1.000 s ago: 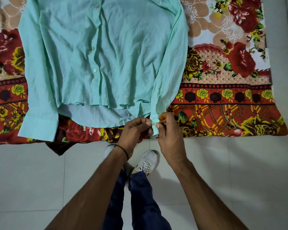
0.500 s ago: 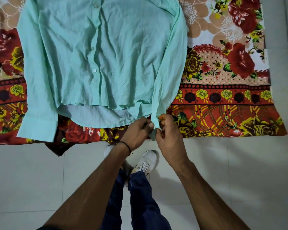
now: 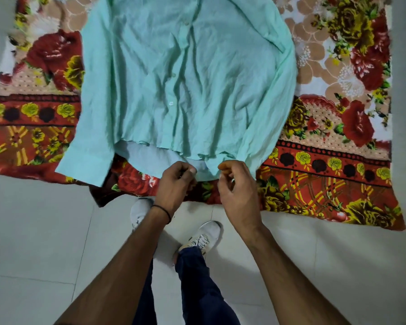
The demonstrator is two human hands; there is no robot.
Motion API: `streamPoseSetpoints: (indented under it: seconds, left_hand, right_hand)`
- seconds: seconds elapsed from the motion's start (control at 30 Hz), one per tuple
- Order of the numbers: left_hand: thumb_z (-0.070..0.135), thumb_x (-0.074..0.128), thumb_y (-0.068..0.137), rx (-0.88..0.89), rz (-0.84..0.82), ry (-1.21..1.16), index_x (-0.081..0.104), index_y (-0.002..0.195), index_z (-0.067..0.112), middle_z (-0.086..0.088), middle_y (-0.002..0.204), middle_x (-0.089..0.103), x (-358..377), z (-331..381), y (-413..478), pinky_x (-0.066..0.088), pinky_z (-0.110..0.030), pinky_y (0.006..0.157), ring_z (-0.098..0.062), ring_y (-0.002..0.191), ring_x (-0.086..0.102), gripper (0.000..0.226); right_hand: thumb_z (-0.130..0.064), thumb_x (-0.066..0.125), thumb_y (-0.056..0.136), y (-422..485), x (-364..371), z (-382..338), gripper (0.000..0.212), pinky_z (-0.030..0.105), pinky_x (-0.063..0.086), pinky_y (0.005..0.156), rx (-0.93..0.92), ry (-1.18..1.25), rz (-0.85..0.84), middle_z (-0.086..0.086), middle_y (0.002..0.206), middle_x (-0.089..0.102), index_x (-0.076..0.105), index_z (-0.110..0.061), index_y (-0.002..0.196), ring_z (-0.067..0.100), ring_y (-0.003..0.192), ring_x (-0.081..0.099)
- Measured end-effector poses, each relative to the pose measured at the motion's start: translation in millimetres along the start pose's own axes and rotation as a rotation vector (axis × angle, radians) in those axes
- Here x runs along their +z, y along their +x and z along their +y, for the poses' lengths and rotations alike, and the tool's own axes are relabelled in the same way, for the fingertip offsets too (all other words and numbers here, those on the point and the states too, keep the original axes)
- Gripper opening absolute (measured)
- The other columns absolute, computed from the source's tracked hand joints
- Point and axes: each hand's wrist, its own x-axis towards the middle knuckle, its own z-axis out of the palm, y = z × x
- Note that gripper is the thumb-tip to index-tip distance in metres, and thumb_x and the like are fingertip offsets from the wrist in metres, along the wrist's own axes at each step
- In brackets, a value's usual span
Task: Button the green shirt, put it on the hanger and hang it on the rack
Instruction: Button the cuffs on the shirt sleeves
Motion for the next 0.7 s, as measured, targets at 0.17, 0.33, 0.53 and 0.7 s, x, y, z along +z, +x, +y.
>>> streamPoseSetpoints:
  seconds: [0.17, 0.33, 0.53, 0.7]
  left_hand:
    - [0.007, 0.059, 0.094, 0.035, 0.38, -0.098, 0.063, 0.082, 0.012, -0.007, 0.07, 0.062, -91, -7, -4, 0.048, -0.035, 0.068, -0.02, 0.067, 0.057, 0.014]
    - [0.019, 0.058, 0.09, -0.019, 0.723, -0.14, 0.062, 0.091, 0.016, -0.012, 0.083, 0.067, -182, -31, -3, 0.053, -0.041, 0.068, -0.037, 0.078, 0.066, 0.005]
    - [0.027, 0.062, 0.087, -0.125, 0.682, -0.103, 0.052, 0.105, 0.023, 0.003, 0.095, 0.062, -229, -37, 14, 0.055, -0.053, 0.085, -0.029, 0.095, 0.065, 0.021]
    - [0.026, 0.061, 0.085, -0.172, 0.525, 0.25, 0.062, 0.111, 0.006, -0.013, 0.099, 0.064, -252, -31, 38, 0.049, -0.034, 0.072, -0.027, 0.087, 0.061, 0.032]
  right_hand:
    - [-0.004, 0.059, 0.092, 23, 50, -43, 0.013, 0.011, 0.044, 0.073, -0.036, 0.033, -0.198, 0.001, 0.098, 0.064, 0.064, -0.01, 0.102, 0.007, 0.081, 0.054]
    - [-0.006, 0.06, 0.092, 31, 130, -98, 0.01, 0.023, 0.048, 0.067, 0.037, 0.13, -0.386, 0.004, 0.086, 0.067, 0.064, -0.01, 0.101, 0.011, 0.073, 0.06]
    - [-0.018, 0.064, 0.093, 31, 207, -134, 0.022, 0.023, 0.051, 0.071, 0.214, 0.119, -0.485, -0.007, 0.083, 0.061, 0.056, -0.011, 0.112, 0.015, 0.083, 0.064]
    - [-0.014, 0.061, 0.094, 36, 236, -142, 0.024, 0.026, 0.047, 0.073, 0.264, 0.058, -0.473, -0.001, 0.096, 0.062, 0.056, -0.012, 0.118, 0.012, 0.084, 0.06]
